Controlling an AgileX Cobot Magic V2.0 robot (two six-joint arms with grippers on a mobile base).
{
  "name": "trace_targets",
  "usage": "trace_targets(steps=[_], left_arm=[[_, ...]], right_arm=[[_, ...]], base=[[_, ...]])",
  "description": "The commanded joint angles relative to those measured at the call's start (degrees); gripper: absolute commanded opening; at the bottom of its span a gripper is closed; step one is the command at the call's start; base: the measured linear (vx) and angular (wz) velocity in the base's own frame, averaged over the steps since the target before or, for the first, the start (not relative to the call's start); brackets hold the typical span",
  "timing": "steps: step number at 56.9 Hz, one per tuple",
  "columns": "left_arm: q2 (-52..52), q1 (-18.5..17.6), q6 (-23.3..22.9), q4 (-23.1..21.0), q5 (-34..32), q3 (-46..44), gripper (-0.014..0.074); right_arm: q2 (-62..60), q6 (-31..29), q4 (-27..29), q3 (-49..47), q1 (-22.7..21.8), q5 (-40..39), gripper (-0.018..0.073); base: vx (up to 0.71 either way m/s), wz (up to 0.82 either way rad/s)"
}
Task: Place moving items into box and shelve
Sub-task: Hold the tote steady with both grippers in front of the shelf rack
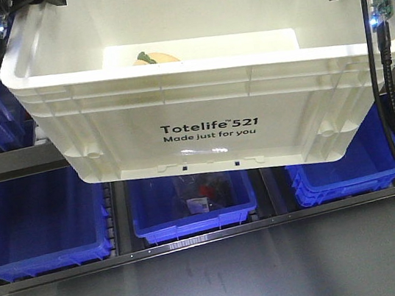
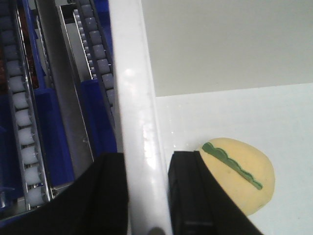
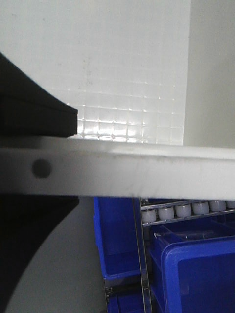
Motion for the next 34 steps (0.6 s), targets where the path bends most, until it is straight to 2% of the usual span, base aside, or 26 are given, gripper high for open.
trace_targets(steps=[1, 34], left_arm=[[-4.01, 1.13, 0.60, 5.31, -7.39, -2.19, -0.0001], [-4.01, 1.13, 0.60, 5.29, -7.40, -2.19, -0.0001]], right_arm=[[-2.94, -0.45, -8.45, -2.26, -1.34, -3.64, -0.0005], [-2.94, -0.45, -8.45, -2.26, -1.34, -3.47, -0.0005]], base=[[-0.02, 0.09], [0.00, 0.04]])
